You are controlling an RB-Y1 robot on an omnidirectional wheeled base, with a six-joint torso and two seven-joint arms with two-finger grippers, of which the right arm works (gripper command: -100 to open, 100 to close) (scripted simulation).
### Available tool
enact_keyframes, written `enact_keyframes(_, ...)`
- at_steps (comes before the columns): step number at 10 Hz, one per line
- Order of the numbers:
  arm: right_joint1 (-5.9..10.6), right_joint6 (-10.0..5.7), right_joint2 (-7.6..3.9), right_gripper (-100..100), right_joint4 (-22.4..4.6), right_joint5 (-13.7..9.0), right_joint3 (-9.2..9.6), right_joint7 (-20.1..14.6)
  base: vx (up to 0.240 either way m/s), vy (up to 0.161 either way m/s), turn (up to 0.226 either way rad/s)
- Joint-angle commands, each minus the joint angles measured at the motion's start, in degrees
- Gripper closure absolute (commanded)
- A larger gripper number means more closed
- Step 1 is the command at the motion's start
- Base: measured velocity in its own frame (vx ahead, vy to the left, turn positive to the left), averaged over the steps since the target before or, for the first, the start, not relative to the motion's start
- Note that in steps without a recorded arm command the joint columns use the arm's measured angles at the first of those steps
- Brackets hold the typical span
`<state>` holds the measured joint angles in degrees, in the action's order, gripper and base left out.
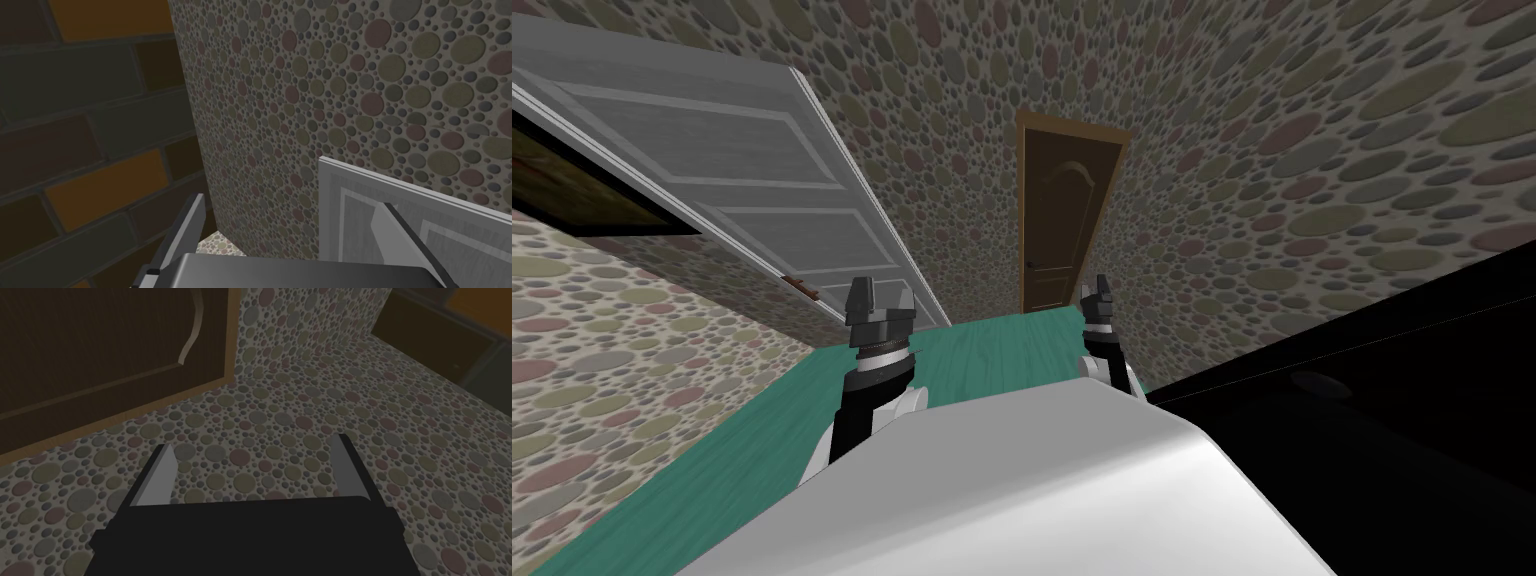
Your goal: Pull the door open
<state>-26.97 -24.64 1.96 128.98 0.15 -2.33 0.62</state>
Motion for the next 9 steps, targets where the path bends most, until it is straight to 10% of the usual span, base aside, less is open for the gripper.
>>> enact_keyframes(1, 0.66, -0.25, -0.70, -100, -1.7, -0.2, 0.08, -0.1, 0.046, -0.042, 0.025)
enact_keyframes(9, 4.46, -1.67, -3.92, -100, -11.5, -1.3, 0.55, -0.7, 0.148, -0.009, 0.023)
